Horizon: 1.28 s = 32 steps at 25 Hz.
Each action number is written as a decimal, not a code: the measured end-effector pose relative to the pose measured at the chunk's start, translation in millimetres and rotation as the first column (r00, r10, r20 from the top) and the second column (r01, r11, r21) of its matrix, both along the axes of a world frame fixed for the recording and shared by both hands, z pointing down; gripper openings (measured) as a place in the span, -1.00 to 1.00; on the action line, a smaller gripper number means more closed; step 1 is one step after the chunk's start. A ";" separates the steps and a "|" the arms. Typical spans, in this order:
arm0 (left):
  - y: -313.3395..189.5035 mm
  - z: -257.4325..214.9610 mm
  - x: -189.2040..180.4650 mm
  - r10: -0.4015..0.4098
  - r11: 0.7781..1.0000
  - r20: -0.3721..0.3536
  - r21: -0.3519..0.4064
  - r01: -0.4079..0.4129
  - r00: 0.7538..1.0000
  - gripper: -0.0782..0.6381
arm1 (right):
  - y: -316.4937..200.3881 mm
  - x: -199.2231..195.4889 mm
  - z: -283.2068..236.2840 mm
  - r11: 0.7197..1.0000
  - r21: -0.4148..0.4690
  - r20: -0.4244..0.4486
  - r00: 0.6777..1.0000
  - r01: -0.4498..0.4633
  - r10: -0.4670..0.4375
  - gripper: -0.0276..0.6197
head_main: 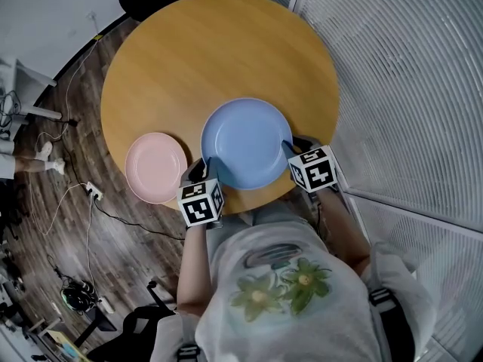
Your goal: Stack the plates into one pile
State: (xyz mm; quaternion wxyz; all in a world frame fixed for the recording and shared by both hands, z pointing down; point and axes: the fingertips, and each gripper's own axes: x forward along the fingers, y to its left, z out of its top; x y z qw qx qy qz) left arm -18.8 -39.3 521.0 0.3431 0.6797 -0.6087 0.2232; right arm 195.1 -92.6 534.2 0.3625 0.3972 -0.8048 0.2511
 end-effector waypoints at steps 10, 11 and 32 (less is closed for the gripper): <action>7.3 -2.8 -58.7 0.022 1.000 0.008 -0.013 -0.022 1.000 -0.56 | 8.3 -58.5 1.4 1.000 -0.011 -0.007 1.000 -0.014 0.014 -0.60; 9.1 -2.9 -67.2 0.021 1.000 0.009 -0.013 -0.020 1.000 -0.56 | 10.1 -67.0 1.6 1.000 -0.012 -0.006 1.000 -0.013 0.013 -0.60; 61.1 13.8 -279.1 -0.060 0.997 0.041 -0.048 0.062 0.997 -0.56 | 46.2 -284.1 17.9 0.996 -0.022 0.013 0.996 0.084 -0.084 -0.60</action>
